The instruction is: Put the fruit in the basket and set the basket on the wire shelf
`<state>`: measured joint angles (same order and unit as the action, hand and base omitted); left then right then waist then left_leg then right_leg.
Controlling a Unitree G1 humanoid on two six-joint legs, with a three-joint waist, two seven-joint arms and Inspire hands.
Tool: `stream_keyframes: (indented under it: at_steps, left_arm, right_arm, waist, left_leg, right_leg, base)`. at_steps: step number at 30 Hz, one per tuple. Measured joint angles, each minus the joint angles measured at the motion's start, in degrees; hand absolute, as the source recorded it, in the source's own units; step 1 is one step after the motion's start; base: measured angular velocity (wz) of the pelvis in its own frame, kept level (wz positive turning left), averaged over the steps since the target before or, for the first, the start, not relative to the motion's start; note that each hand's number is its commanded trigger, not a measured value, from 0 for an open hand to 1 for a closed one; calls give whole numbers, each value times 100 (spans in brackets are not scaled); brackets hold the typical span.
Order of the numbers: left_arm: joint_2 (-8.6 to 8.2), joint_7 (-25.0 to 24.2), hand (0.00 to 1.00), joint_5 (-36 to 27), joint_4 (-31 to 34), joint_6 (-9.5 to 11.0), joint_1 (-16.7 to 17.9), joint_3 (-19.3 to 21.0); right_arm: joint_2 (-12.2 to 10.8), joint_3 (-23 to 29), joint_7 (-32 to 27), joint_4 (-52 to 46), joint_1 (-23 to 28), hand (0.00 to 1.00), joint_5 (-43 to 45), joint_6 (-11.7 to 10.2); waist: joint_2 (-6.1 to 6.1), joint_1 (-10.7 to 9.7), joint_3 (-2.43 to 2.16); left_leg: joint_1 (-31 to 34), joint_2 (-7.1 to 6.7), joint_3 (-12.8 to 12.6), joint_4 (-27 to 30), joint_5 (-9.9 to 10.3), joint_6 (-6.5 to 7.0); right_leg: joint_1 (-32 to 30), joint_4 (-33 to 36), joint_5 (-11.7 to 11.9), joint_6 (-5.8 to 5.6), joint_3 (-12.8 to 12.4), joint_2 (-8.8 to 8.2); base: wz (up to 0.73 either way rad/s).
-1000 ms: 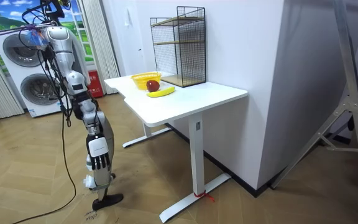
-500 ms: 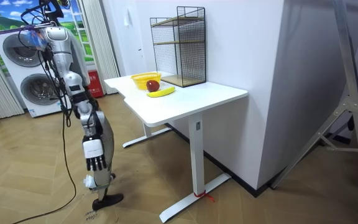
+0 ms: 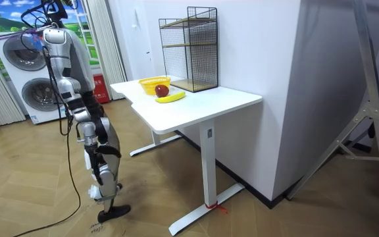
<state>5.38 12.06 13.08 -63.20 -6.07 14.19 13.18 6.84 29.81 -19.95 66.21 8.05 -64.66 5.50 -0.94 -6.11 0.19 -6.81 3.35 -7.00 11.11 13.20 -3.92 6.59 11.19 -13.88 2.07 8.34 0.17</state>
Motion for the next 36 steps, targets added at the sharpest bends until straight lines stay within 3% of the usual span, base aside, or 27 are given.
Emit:
stream_keyframes:
  at_steps: [4,7,12,16,18,21,28,36]
  left_arm:
    - [199,-14,0,0,222,124,119,296]
    - [313,-14,0,50,308,134,248,456]
    - [358,-26,0,177,440,149,282,468]
    - [373,-39,0,226,471,153,294,225]
    - [378,-37,0,226,594,158,296,209]
    - [424,-37,0,232,595,174,346,-69]
    - [425,-161,0,280,595,250,316,-124]
    - [420,-281,0,281,539,252,319,-122]
  right_arm:
    - [305,943,-353,-486,-207,0,-420,-121]
    - [446,1257,-711,-1018,-231,0,-278,-272]
    - [633,1266,-1564,-2517,-292,0,371,-620]
    - [685,940,-2200,-4040,-369,0,1996,-759]
    - [697,862,-2279,-4590,-365,0,2287,-797]
    - [731,463,-2405,-5395,-361,0,3088,-804]
    - [823,-81,-1971,-6353,-353,0,4321,-804]
    - [1032,-663,-505,-6881,-357,0,4923,-781]
  waist:
    - [-133,-31,-9]
    - [-236,-37,-8]
    - [-412,-5,38]
    - [-369,21,40]
    - [-341,22,-6]
    - [-295,48,0]
    - [-287,143,6]
    - [-364,336,32]
  left_leg:
    - [11,-11,18,-2,0,0]
    - [10,-11,4,-27,-3,6]
    - [139,-14,7,-27,-14,25]
    - [185,-21,-40,-18,-18,32]
    - [228,-21,-36,-27,-40,67]
    - [228,-20,-38,-41,-44,73]
    - [214,-17,-24,-73,-53,88]
    - [189,-11,-34,-76,-64,106]
  right_leg:
    - [0,-15,5,-9,0,-6]
    - [-18,-4,5,-9,3,-5]
    - [-174,48,15,-18,-16,-7]
    - [-236,57,32,-31,-25,-15]
    - [-282,54,50,-31,-21,-14]
    - [-269,67,54,-28,16,-14]
    - [-258,75,59,-23,52,-19]
    - [-248,112,69,-21,57,-24]
  base:
    - [-2]
    - [0]
    - [-1]
    - [-4]
    - [6]
    - [1]
    - [2]
    - [0]
